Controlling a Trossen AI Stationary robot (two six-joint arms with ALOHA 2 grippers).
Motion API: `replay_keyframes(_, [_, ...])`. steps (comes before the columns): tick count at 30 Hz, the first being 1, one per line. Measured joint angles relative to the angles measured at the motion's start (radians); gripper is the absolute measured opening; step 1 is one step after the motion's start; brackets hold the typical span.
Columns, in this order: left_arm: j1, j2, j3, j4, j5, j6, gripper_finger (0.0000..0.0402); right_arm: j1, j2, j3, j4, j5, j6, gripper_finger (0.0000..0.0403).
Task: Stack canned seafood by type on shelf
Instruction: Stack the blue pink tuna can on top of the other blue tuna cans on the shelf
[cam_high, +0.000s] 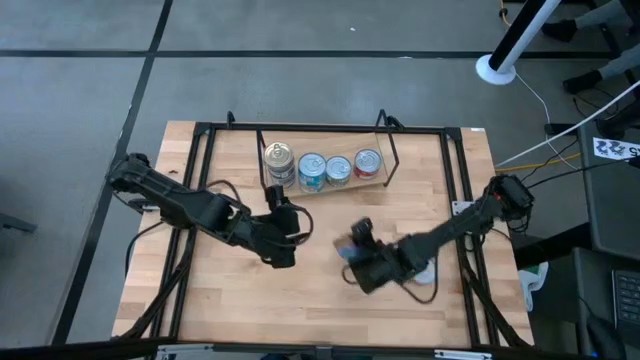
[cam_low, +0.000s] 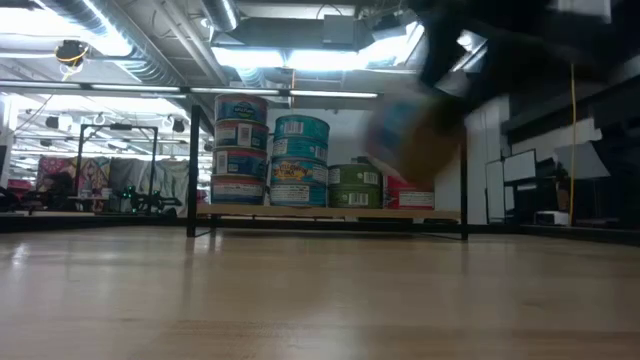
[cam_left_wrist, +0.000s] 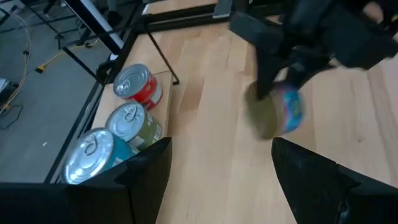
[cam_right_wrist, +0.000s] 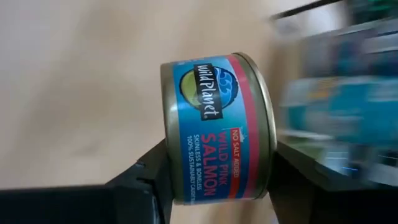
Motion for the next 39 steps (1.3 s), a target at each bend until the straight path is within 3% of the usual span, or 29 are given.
replay_keyframes(4, [0.0, -0.058, 0.002, -0.036, -0.002, 0.0, 0.0272, -0.064, 0.0, 0.087, 0.097, 0.162, -0.203, 0.0195])
replay_keyframes(8, [0.002, -0.122, 0.002, -0.06, -0.034, 0.002, 0.0272, -0.13, 0.0, 0.156, 0.254, 0.223, -0.455, 0.0202])
replay_keyframes(13, [0.002, -0.201, 0.003, -0.063, -0.163, 0.011, 0.0272, -0.229, 0.0, 0.178, 0.516, 0.179, -0.808, 0.0191])
replay_keyframes(18, [0.012, -0.271, 0.003, -0.064, -0.232, 0.011, 0.0272, -0.344, 0.0, 0.178, 0.7, -0.012, -1.058, 0.0197])
replay_keyframes(29, [0.117, -0.304, 0.003, -0.074, -0.234, 0.071, 0.0272, -0.59, 0.033, 0.178, 0.887, -0.32, -1.141, 0.0198])
replay_keyframes(39, [0.257, -0.29, -0.009, -0.078, -0.233, 0.156, 0.0272, -0.689, 0.146, 0.178, 1.054, -0.373, -1.152, 0.0201])
